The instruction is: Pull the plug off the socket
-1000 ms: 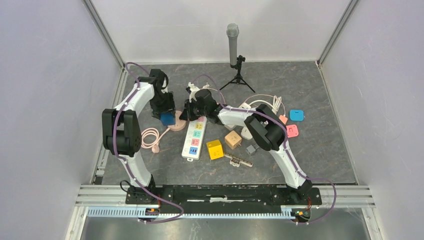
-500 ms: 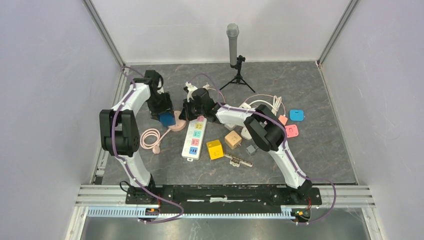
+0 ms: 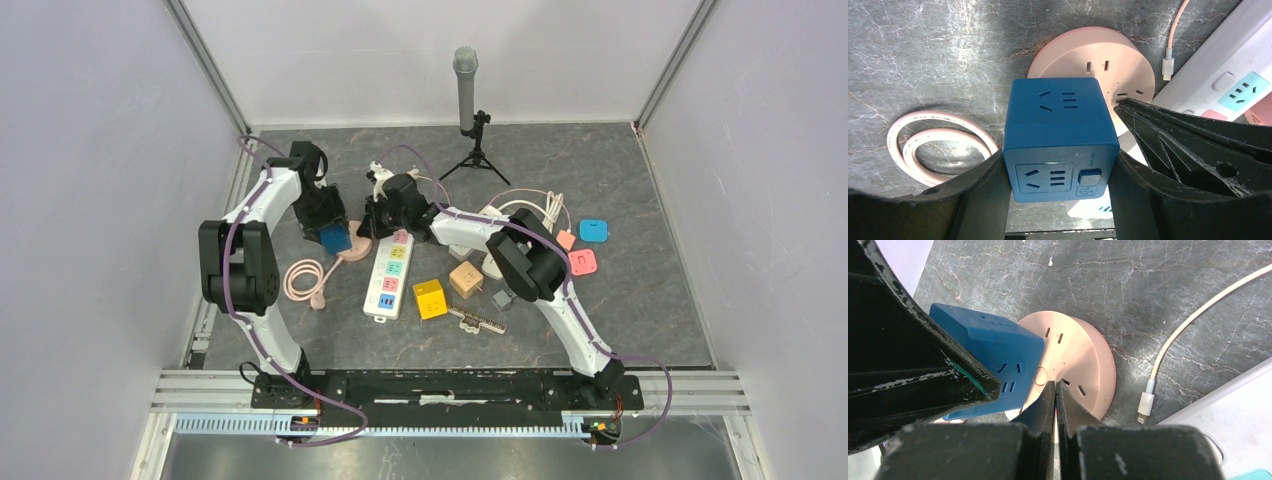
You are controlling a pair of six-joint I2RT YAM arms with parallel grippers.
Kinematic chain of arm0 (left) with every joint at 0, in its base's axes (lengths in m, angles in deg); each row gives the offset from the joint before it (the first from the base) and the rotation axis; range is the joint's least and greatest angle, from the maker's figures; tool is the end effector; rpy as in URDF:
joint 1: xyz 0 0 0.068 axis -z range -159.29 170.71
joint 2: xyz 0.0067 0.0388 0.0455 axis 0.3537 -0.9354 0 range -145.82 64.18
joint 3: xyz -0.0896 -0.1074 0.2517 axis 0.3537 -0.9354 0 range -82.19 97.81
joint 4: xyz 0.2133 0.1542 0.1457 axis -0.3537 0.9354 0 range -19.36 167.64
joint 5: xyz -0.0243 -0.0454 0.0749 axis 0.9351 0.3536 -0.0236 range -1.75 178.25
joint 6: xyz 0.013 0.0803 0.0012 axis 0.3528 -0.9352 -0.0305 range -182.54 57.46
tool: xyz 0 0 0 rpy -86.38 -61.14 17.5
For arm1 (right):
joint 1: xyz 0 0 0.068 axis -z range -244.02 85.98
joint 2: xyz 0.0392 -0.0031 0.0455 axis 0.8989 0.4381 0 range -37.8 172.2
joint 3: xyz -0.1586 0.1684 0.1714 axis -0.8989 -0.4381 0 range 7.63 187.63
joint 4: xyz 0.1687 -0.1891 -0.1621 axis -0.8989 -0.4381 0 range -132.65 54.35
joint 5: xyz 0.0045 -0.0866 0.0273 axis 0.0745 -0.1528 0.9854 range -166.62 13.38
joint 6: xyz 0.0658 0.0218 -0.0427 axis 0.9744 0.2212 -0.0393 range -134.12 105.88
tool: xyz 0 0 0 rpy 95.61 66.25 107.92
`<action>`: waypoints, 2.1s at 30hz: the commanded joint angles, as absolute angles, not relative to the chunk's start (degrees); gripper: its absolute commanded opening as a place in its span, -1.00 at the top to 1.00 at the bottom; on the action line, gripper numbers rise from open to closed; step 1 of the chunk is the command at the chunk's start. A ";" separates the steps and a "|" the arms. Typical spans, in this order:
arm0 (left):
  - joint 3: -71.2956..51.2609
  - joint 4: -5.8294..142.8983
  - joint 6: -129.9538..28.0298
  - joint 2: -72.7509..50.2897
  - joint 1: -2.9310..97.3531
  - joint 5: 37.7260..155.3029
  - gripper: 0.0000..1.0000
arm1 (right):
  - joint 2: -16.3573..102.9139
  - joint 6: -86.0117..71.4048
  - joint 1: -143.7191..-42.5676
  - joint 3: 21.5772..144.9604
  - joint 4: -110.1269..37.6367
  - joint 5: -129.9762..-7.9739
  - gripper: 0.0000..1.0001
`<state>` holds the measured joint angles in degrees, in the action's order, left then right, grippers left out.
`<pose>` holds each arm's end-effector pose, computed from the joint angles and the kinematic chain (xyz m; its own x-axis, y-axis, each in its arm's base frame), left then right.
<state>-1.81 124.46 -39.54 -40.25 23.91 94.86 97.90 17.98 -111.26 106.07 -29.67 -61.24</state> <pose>0.4051 -0.0307 0.1815 -0.9296 -0.3368 -0.1494 -0.3082 0.9330 -0.1857 0.3976 0.4576 0.1091 -0.7566 -0.0636 -0.6507 -0.5427 0.6163 0.5707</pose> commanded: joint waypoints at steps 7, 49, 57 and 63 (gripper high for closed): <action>2.91 129.20 -39.85 -38.32 22.71 95.61 0.47 | 103.50 15.88 -112.07 102.80 -44.99 -64.45 0.93; -1.39 124.60 -32.14 -35.15 26.19 90.95 0.38 | 104.45 14.76 -112.61 104.19 -46.37 -63.49 1.00; 0.93 124.69 -31.78 -36.63 26.84 88.50 0.25 | 104.36 14.27 -113.07 105.10 -47.51 -65.81 1.00; 5.57 128.18 -37.54 -36.87 24.62 97.54 0.48 | 104.19 14.12 -113.06 104.65 -48.28 -66.79 1.00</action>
<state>-1.15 128.26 -34.12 -38.65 25.90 88.68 98.27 17.28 -112.40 107.82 -32.27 -61.48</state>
